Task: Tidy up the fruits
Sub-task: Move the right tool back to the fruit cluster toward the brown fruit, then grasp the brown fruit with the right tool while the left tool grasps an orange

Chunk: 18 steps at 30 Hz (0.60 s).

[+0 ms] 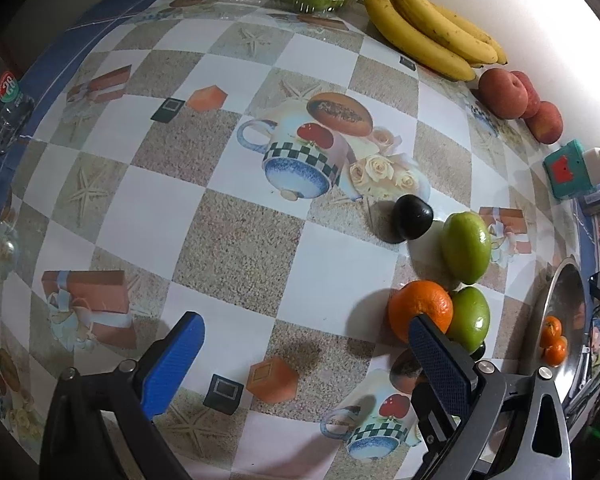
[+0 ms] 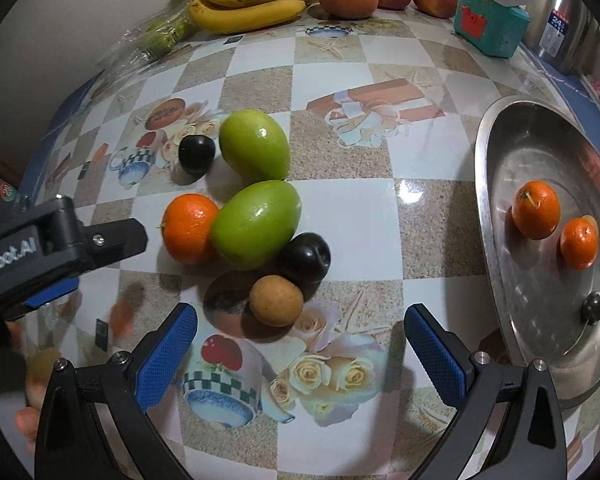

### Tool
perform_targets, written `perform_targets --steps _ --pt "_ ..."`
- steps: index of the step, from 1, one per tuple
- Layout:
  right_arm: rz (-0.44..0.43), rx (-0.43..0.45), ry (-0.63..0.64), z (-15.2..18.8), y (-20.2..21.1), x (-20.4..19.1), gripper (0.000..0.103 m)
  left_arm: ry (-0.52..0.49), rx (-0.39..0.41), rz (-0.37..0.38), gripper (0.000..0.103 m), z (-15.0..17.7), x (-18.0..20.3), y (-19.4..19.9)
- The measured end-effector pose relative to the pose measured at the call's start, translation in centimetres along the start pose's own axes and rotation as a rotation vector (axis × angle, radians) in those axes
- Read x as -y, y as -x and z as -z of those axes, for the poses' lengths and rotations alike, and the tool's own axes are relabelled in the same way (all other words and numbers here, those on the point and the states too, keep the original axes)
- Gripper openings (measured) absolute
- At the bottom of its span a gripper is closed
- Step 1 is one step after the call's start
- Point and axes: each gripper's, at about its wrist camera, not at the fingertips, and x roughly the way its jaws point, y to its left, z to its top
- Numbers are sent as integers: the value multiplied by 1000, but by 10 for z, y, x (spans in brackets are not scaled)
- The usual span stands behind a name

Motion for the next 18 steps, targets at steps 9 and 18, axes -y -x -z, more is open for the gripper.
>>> perform_targets --steps 9,18 --pt "-2 27 -10 -3 3 -2 74 23 -6 74 103 -2 6 3" --pt "-27 18 39 0 0 -13 41 -1 -26 97 103 -1 19 -4"
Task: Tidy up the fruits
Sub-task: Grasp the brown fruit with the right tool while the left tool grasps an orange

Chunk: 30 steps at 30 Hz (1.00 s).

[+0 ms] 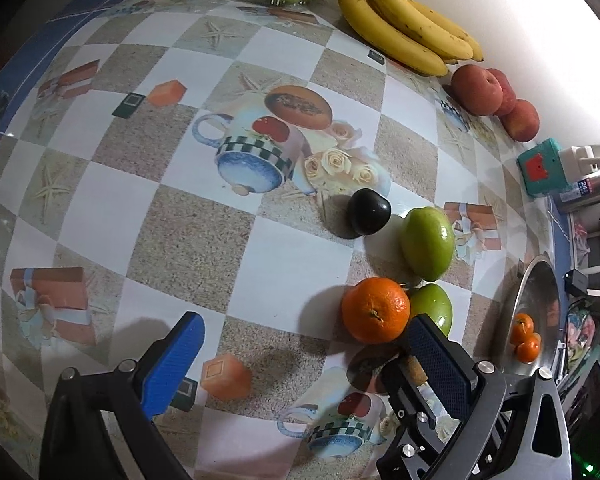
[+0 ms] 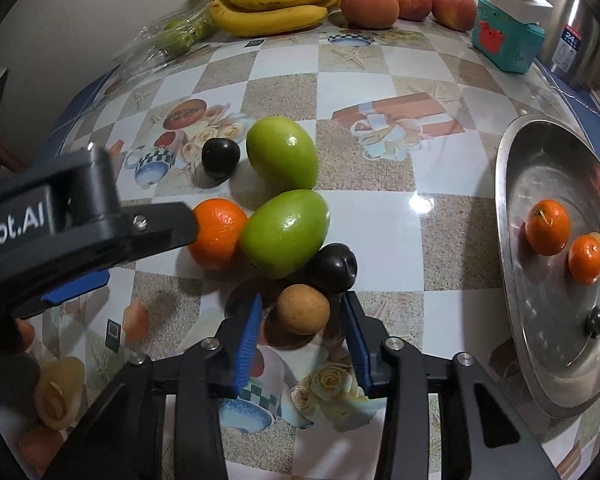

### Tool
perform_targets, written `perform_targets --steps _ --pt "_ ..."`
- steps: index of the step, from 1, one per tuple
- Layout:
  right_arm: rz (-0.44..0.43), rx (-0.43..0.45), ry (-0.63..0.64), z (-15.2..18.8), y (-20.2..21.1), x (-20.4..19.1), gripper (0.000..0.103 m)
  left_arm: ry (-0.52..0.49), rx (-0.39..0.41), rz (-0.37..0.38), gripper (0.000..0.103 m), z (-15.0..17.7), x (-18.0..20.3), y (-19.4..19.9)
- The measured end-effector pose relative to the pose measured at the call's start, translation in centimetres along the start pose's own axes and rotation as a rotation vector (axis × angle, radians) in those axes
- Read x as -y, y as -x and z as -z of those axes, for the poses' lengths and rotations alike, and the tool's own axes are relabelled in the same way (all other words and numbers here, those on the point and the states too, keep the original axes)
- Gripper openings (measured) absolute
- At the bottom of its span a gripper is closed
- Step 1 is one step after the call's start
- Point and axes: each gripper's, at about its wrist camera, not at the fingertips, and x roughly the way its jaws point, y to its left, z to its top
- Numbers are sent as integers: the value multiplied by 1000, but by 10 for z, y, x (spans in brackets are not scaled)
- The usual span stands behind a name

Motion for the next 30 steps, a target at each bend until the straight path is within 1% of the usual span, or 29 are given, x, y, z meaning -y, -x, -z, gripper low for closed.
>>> perform_targets --steps 3,7,10,12,14,17,18,19,20,22,25,30 --pt "3 1 -7 1 1 2 34 11 1 10 102 -1 0 -3" --pt "-6 -1 -17 3 2 5 33 25 10 50 100 -3 1 -5" --pt "-8 -2 -16 3 2 4 33 16 18 64 90 -4 5 -6" --pt "-10 -3 -16 3 2 4 33 9 20 71 88 -4 7 -6" --pt "-12 -3 -15 3 1 4 33 3 21 84 80 -3 9 -6" --pt "-13 -4 -13 3 1 5 33 -19 21 103 76 -2 17 -6" --pt "-13 -4 -13 3 1 5 33 -30 24 104 72 -2 19 -6" --pt "-13 -4 -13 3 1 5 33 -38 24 106 63 -1 21 -5" --pt "-13 -4 -14 3 1 5 33 -41 24 107 56 -1 23 -6" --pt "-13 -4 -14 3 1 5 33 -45 17 110 50 -1 24 -8" --pt "-14 -3 -15 3 1 4 33 -41 13 136 41 -2 25 -10" --pt "-15 -2 -15 2 1 5 33 -3 19 132 40 -2 16 -6"
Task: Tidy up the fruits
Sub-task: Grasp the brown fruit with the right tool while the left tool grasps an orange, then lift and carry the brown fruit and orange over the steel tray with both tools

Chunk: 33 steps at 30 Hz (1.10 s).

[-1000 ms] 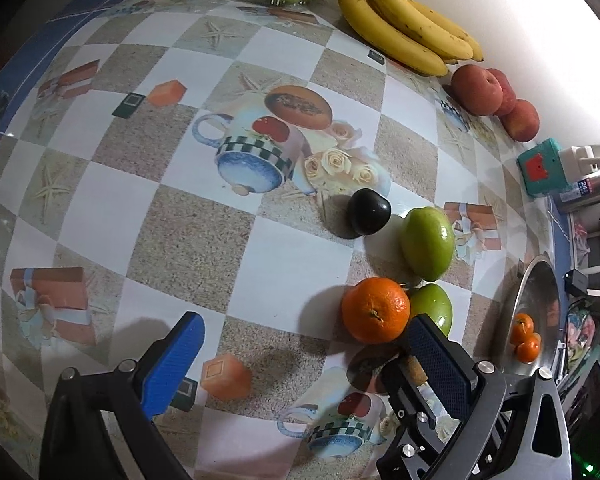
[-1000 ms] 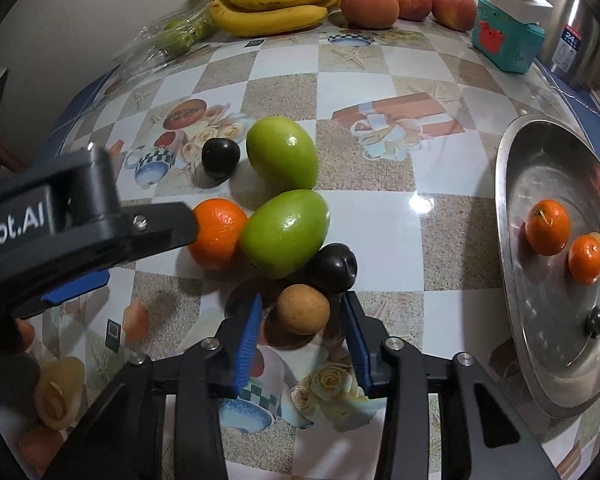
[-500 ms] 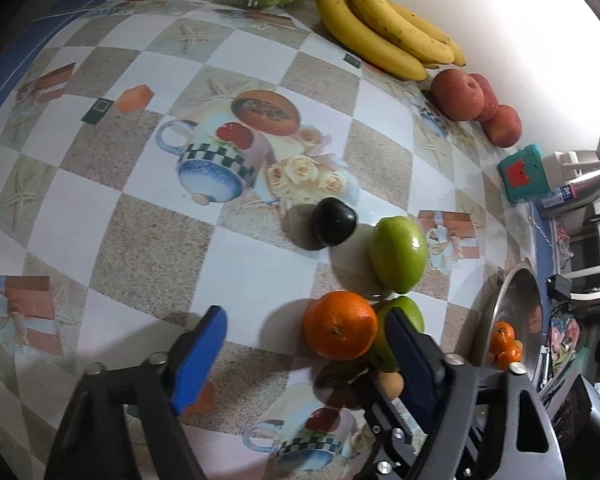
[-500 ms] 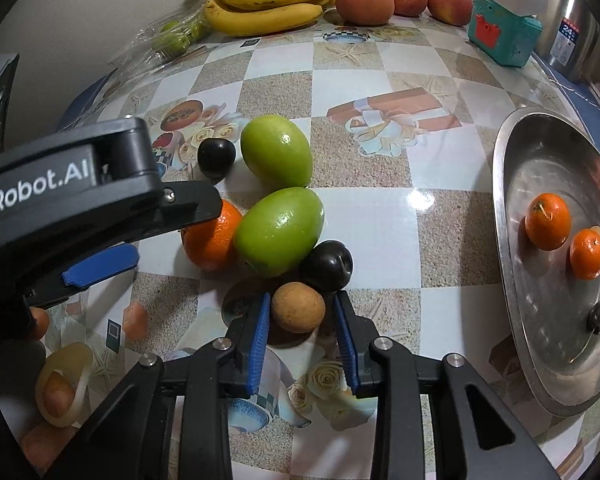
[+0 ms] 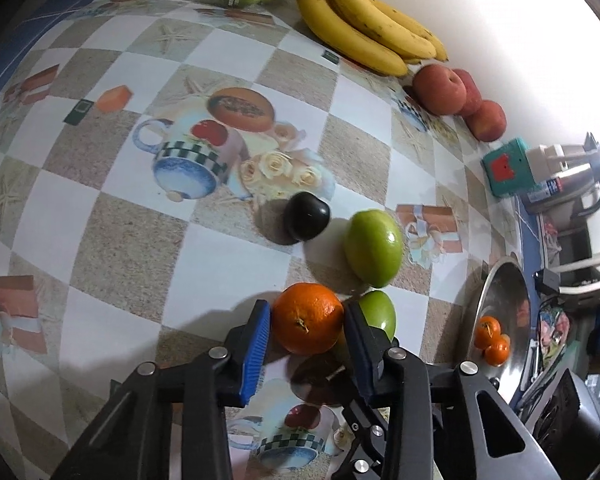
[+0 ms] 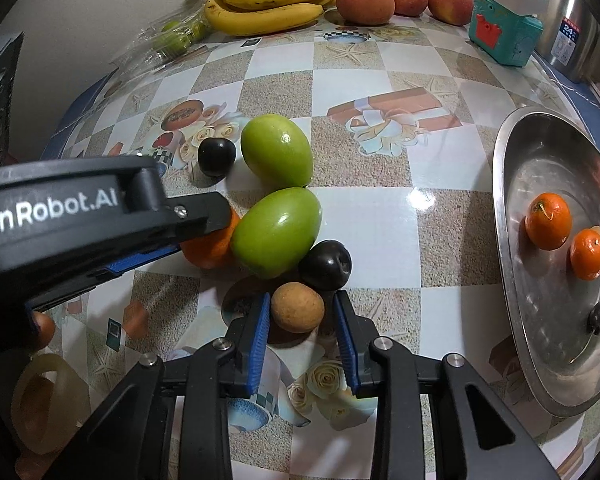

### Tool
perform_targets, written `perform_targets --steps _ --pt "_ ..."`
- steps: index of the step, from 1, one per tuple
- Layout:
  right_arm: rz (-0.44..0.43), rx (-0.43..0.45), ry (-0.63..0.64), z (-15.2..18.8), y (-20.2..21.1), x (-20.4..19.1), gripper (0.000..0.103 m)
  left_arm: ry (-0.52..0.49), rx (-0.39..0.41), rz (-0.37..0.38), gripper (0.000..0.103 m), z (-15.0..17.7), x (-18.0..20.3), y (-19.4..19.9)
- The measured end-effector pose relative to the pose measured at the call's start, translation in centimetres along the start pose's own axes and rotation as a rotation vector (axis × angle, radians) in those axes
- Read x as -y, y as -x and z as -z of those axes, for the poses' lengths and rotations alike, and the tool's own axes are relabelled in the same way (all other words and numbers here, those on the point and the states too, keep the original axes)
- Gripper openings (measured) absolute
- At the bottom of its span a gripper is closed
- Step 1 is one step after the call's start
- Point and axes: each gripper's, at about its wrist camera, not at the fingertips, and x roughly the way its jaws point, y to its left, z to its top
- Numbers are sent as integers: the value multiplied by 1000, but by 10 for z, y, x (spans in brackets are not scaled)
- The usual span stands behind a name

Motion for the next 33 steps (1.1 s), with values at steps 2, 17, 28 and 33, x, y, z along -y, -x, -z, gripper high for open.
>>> perform_targets --steps 2,17,28,33 --pt "1 0 4 0 0 0 33 20 8 -3 40 -1 -5 4" --pt "-36 -23 -1 4 2 0 28 95 24 -22 40 -3 -22 23" --pt "-93 63 -13 5 35 3 28 116 61 -1 40 -4 -25 39" --pt "-89 133 -28 2 56 11 28 121 93 3 40 -3 -26 52"
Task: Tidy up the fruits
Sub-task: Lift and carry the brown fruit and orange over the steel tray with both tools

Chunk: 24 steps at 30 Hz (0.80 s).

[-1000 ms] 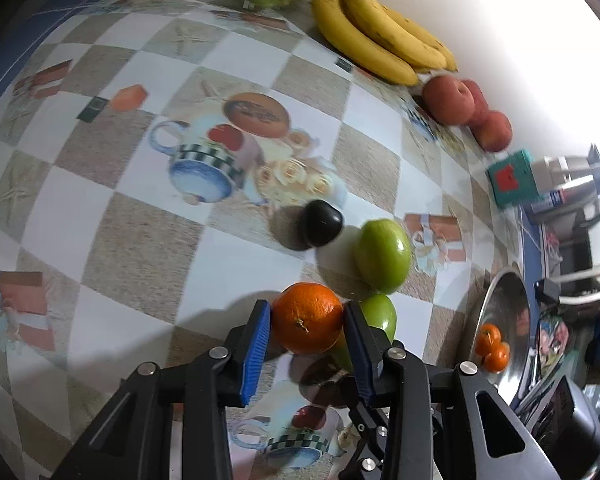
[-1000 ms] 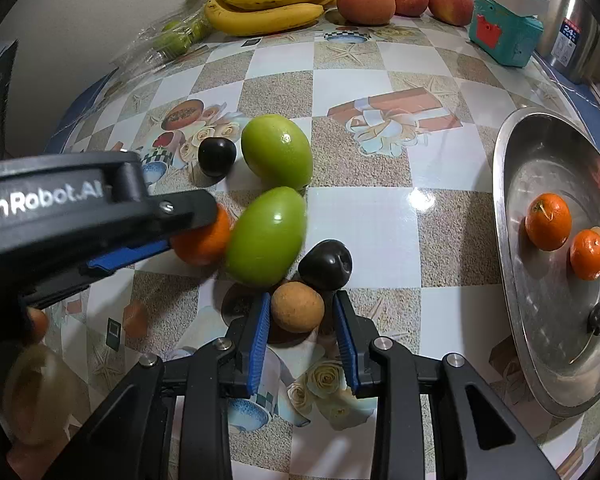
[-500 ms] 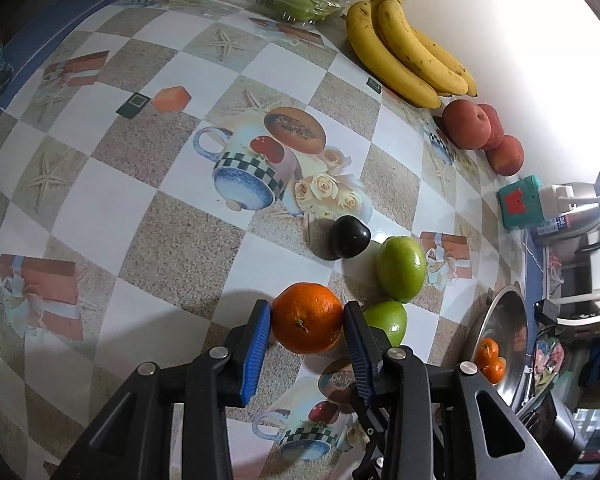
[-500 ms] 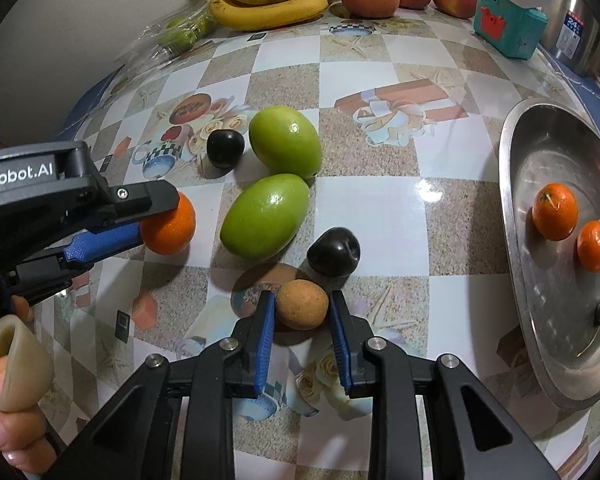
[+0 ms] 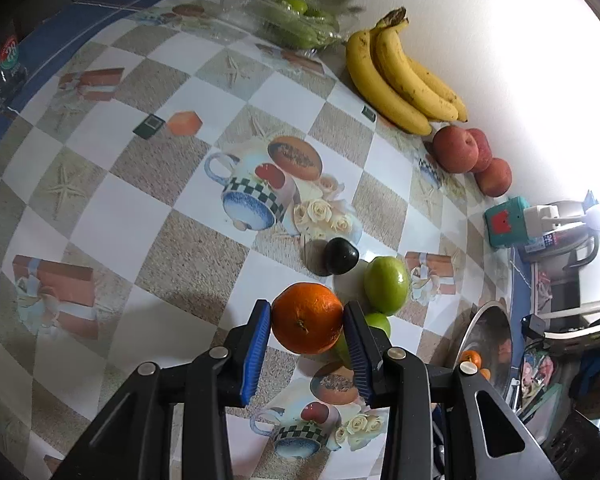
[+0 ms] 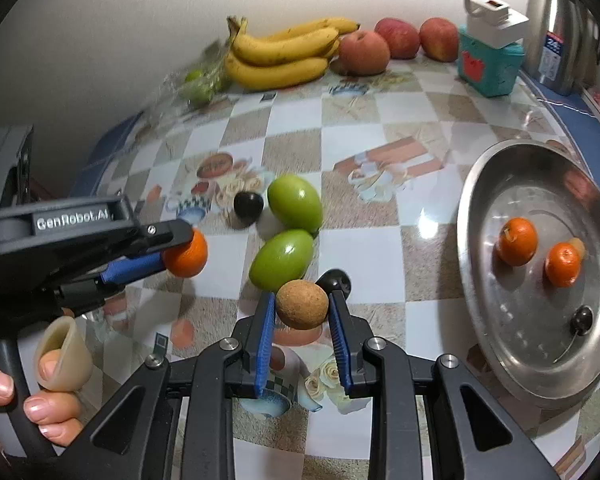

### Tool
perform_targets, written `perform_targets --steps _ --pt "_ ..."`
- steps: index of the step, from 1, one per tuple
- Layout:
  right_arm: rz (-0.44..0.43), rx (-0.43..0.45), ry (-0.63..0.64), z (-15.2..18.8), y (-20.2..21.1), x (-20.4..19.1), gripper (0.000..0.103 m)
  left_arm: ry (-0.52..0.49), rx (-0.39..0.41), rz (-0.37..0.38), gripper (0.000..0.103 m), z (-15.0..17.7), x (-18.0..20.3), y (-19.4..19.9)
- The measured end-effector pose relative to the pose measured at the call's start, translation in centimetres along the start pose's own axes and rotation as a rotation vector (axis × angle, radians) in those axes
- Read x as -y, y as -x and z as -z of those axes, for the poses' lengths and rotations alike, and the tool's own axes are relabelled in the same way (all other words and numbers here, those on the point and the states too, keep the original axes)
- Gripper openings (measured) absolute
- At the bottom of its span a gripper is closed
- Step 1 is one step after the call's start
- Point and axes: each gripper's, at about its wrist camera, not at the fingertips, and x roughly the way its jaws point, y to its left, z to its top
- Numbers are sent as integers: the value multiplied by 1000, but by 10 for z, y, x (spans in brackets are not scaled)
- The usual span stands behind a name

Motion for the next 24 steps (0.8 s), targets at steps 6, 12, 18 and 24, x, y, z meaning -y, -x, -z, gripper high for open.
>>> perform_targets --steps 6,12,18,24 --pt "26 18 -52 -3 8 20 28 -8 12 7 40 2 4 5" --pt "78 41 -152 -7 18 56 28 -28 14 15 40 6 12 8" --pt "143 80 -274 -7 35 102 28 -58 6 30 40 13 24 8" --pt "187 121 -433 0 55 154 28 -111 -3 43 40 23 43 7"
